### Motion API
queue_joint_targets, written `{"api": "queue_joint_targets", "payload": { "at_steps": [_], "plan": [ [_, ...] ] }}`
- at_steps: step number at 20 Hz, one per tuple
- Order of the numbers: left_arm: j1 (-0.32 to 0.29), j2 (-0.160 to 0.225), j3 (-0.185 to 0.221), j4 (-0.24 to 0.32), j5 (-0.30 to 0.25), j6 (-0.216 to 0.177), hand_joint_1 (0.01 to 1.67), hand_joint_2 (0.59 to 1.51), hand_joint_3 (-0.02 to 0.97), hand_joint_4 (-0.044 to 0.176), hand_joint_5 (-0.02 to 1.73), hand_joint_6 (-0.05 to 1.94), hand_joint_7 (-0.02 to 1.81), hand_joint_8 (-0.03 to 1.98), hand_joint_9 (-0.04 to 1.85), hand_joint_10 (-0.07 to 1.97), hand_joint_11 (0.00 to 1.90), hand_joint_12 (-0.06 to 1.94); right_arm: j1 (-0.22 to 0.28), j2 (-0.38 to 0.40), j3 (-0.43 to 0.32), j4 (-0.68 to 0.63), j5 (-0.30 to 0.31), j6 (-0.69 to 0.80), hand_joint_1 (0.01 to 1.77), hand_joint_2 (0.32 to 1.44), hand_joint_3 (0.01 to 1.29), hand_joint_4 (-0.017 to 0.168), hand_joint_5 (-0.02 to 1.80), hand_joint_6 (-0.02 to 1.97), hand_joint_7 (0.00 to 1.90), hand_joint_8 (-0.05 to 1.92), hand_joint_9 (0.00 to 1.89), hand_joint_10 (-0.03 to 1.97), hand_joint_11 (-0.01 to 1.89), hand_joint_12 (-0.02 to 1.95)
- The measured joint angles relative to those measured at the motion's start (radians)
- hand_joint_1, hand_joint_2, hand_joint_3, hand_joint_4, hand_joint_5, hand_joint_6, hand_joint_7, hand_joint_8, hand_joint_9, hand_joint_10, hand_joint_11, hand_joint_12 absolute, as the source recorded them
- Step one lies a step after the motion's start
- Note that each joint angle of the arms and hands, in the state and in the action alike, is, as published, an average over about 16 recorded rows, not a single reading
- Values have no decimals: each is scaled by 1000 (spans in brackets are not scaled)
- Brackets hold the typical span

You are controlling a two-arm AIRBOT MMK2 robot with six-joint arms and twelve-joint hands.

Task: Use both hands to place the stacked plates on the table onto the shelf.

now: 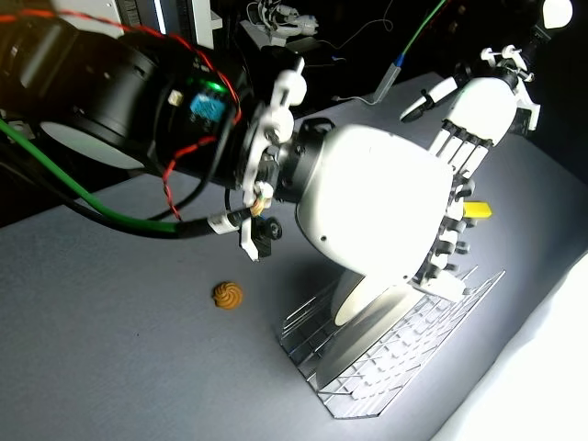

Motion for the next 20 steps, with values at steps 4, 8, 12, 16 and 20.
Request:
{"api": "queue_joint_targets", "payload": {
  "at_steps": [4, 8, 12, 16, 20],
  "plan": [
    [-4, 12, -24, 2, -14, 13, 22, 1134, 13, -2, 98, 14, 127, 0, 104, 7, 22, 221, 13, 81, -65, -41, 13, -44, 976, 1030, 11, -1, 872, 39, 880, 1, 879, 16, 395, 1259],
    [-9, 24, -44, 15, -17, 23, 22, 1134, 13, -2, 107, 13, 131, 0, 109, 7, 22, 234, 12, 177, -140, -67, 30, -92, 912, 1053, 11, -1, 866, 39, 878, 1, 873, 16, 383, 1256],
    [-16, 33, -60, 30, -16, 26, 22, 1136, 13, -2, 146, 13, 174, 0, 158, 8, 30, 315, -4, 272, -217, -76, 50, -139, 857, 1075, 11, -1, 874, 39, 895, 2, 884, 16, 393, 1257],
    [-22, 42, -73, 41, -14, 26, 25, 1158, 13, -3, 252, 13, 320, 6, 302, 35, 79, 488, -30, 354, -284, -75, 63, -166, 844, 1088, 11, 0, 908, 115, 954, 57, 921, 104, 446, 1274],
    [-26, 45, -81, 47, -13, 26, 28, 1170, 13, -3, 310, 13, 402, 10, 378, 58, 103, 597, -46, 399, -326, -74, 72, -183, 833, 1103, 11, 0, 924, 179, 988, 95, 940, 163, 479, 1284]
  ]
}}
